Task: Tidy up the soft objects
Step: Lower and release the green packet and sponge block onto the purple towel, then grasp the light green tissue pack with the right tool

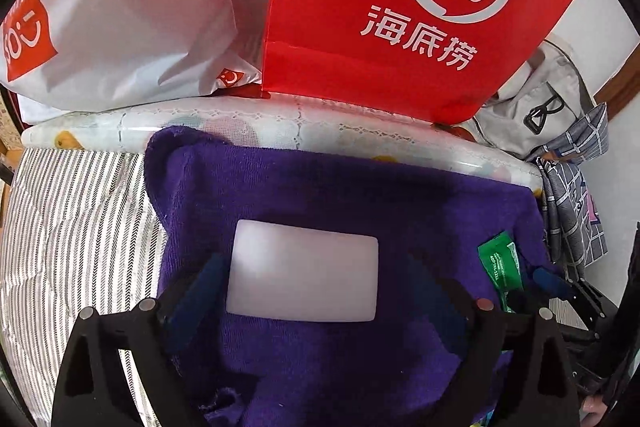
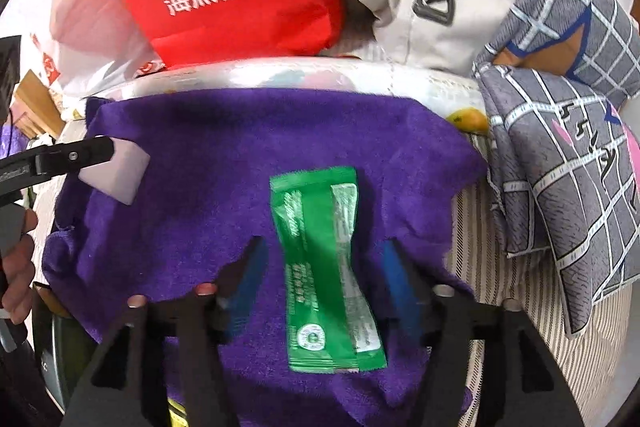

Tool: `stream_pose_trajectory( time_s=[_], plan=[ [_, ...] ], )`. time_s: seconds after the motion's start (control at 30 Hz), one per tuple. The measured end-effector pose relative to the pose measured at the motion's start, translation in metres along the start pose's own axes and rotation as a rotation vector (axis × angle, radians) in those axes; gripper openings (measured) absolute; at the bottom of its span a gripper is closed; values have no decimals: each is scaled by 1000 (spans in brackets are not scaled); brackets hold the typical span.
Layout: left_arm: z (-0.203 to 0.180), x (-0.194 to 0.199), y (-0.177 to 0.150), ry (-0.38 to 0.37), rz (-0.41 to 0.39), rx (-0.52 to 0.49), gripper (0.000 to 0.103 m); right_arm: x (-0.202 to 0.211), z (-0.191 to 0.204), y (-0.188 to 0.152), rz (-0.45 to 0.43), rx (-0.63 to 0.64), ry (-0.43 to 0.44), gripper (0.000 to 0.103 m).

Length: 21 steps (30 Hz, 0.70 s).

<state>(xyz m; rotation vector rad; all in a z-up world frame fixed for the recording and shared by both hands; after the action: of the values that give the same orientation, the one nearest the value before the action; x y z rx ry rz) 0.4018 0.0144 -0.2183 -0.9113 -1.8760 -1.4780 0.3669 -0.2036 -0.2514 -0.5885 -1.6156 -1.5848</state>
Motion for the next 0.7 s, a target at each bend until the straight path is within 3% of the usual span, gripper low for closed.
stream_pose_trajectory(
  time_s=[0.17, 0.33, 0.7],
  plan=[
    [0, 14, -4, -16, 2, 1, 95, 23, 4, 1, -60, 24, -35, 64],
    [0, 39, -8, -14, -31, -17, 95, 63, 11, -6, -152, 2, -7, 64],
    [14, 109, -33, -18, -98, -52, 94, 136, 57, -74, -155, 3, 121, 64]
  ],
)
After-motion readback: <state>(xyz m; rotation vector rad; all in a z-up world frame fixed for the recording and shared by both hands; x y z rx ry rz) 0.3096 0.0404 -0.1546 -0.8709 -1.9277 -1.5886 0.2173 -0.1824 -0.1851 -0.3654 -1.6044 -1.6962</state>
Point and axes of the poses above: each gripper's, at about its wrist camera, not at the fingertips, and x roughly against the way its jaws point, z to its left, y to its top, the point moved 5 cm from there along -x, roughly the way its jaws point, and after that the axes turned 12 degrees about -z, right-handed, at the moved point
